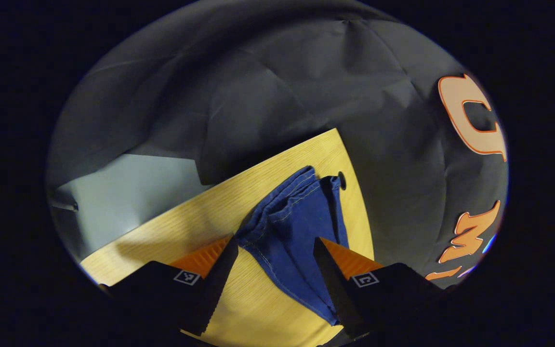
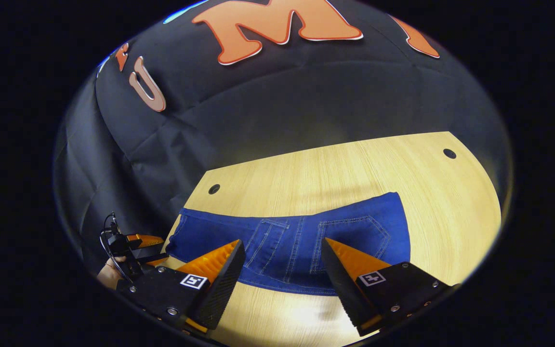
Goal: Grasp the waist and the cuffs of the jeans and fold them to make the two legs overlap; first hold the waist and fold one-third of the jeans toward the cuffs, then hold the cuffs and fold the remaining one-third in the same direction to finish folding.
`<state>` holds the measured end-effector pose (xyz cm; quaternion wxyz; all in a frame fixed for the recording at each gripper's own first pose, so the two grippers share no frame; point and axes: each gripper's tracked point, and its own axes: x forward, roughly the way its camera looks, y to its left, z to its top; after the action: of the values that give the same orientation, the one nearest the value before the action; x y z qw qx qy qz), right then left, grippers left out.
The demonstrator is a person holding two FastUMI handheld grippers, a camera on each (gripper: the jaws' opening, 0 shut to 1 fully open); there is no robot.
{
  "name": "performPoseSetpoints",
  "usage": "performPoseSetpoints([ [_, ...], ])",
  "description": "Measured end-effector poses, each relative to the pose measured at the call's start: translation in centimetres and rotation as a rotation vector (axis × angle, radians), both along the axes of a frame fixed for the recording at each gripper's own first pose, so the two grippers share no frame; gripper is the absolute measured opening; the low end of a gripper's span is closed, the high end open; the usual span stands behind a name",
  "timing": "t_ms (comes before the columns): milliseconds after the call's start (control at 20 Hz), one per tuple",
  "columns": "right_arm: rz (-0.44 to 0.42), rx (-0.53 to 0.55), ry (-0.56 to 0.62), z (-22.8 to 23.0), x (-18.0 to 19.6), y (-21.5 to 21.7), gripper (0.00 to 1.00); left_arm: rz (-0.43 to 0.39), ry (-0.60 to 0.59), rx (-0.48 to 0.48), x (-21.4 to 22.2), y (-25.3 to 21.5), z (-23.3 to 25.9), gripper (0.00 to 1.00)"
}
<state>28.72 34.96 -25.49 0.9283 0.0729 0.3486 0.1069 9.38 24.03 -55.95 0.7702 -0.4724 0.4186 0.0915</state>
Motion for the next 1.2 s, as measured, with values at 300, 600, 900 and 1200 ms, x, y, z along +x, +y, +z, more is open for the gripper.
performPoseSetpoints([
  [300, -0.028, 0.032, -0.011, 1.0, 0.2, -1.2, 0.98, -0.040, -0.027, 0.042, 3.6, -2.6, -1.9, 0.90],
  [600, -0.058, 0.007, 0.001, 0.6, -0.7, -3.6, 0.98, -0.048, 0.019, 0.133, 4.7, -3.6, -2.7, 0.05],
  [900, -0.086, 0.006, -0.006, 0.4, -0.7, -5.9, 0.98, -0.126, -0.135, 0.179, 6.2, -6.3, 5.1, 0.04],
  [1200, -0.084, -0.004, -0.090, 3.2, 0.2, -8.4, 0.98, -0.233, -0.332, 0.151, 7.4, -13.8, 16.1, 0.04],
])
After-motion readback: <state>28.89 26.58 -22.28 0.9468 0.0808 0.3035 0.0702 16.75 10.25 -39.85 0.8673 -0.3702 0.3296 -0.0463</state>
